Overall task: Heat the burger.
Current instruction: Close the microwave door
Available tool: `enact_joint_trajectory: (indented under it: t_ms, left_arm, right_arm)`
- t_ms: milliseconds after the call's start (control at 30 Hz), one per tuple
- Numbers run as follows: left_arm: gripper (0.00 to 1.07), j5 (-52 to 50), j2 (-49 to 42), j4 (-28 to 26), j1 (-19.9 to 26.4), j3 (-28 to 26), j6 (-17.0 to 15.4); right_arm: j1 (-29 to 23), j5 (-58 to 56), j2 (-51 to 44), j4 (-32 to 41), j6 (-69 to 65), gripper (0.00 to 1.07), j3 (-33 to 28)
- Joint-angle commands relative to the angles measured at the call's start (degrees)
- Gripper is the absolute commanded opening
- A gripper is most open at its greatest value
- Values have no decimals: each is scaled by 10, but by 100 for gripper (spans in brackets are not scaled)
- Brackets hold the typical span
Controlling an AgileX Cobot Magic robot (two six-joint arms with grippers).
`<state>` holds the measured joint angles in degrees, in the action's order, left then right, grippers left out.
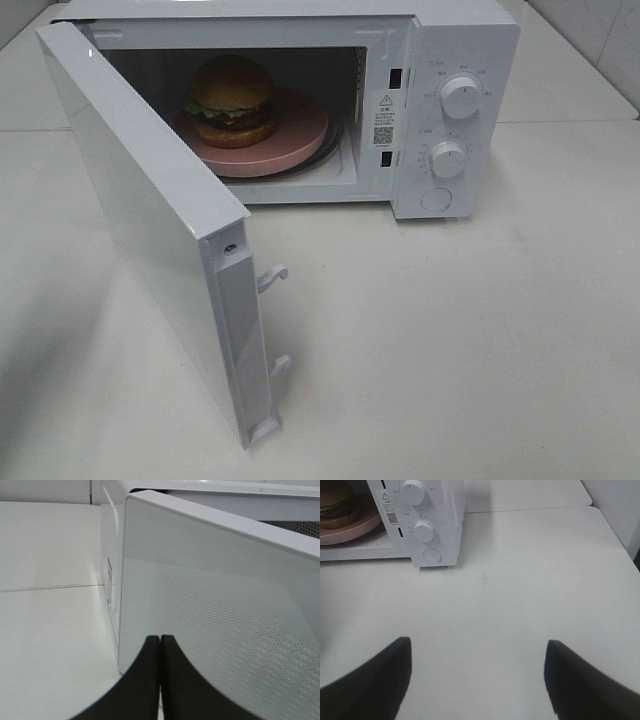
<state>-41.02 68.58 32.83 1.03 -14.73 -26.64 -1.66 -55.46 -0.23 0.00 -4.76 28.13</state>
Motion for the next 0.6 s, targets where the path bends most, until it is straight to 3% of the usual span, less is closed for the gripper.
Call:
enact_joint_trajectory:
  t_ms: [33, 67, 133, 200, 600]
  left_arm:
    - [0, -23, 28, 31, -1, -30, -22]
    - [0, -23, 28, 31, -1, -30, -22]
    - [0, -24, 51, 45, -5, -45, -51]
    - [0, -25, 69, 56, -18, -53, -52]
    - [0, -37, 144, 42, -92, -82, -31]
  right_arm:
    - [2, 5, -14, 0, -4, 71, -1]
    - [2, 5, -14, 0, -4, 71, -1]
    - [2, 5, -14, 0, -4, 71, -1]
    - [2, 5, -14, 0, -4, 71, -1]
    - [2, 5, -14, 0, -3, 71, -1]
